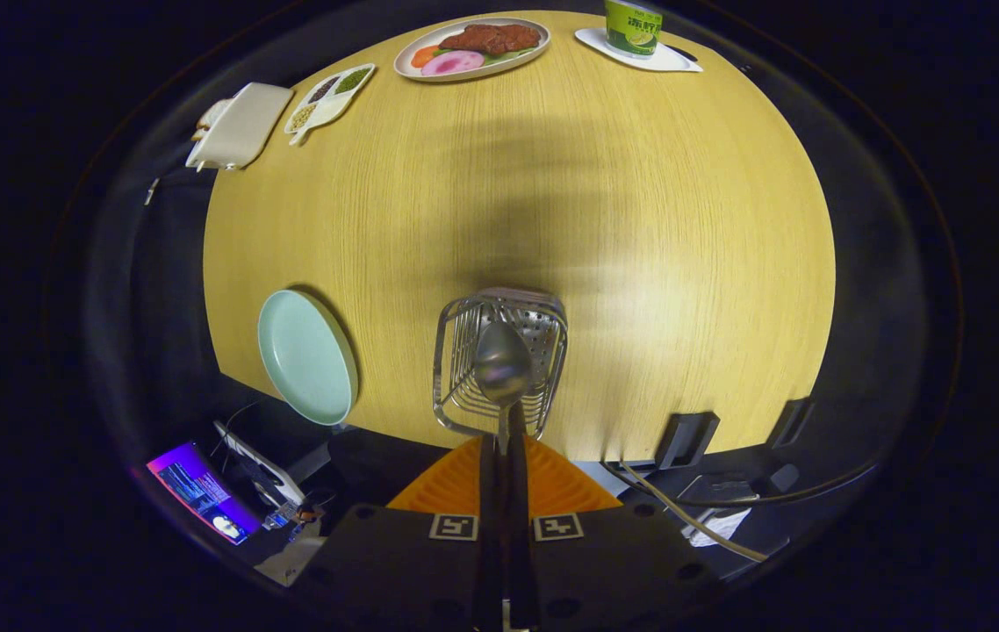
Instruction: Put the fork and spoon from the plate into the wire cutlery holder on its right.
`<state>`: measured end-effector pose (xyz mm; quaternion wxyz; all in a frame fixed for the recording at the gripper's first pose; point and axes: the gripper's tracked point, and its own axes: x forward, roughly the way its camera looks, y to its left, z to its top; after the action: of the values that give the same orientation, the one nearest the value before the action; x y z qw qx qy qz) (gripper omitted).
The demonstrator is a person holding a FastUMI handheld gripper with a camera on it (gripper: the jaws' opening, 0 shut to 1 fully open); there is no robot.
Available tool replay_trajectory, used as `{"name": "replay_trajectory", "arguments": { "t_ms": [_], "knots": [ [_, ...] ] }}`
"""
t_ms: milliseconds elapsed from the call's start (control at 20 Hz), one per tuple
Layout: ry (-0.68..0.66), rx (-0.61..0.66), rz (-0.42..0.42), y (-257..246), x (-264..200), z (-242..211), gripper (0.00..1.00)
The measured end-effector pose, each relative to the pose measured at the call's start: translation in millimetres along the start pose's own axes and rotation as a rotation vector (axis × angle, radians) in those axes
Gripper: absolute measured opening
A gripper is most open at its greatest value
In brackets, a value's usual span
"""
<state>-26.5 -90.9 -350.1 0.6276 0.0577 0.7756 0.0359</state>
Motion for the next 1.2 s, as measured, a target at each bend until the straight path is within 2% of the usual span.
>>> {"name": "replay_trajectory", "arguments": {
  "t_ms": [200, 300, 450, 500, 800, 950, 1200],
  "knots": [
    [-0.022, 0.016, 0.030, 3.5, -3.2, 2.0, 0.16],
    [-0.057, 0.028, 0.051, 6.1, -10.0, 4.9, 0.25],
    [-0.153, 0.035, 0.075, 8.0, -30.1, 8.3, 0.88],
    [-0.202, 0.040, 0.084, 8.2, -38.8, 12.4, 0.98],
    [-0.580, 0.085, 0.174, 24.6, -129.5, 24.9, 0.99],
    [-0.805, 0.054, 0.139, 19.8, -171.4, 23.9, 0.99],
    [-1.144, -0.050, 0.075, 40.1, -231.9, 12.5, 0.99]
  ]
}}
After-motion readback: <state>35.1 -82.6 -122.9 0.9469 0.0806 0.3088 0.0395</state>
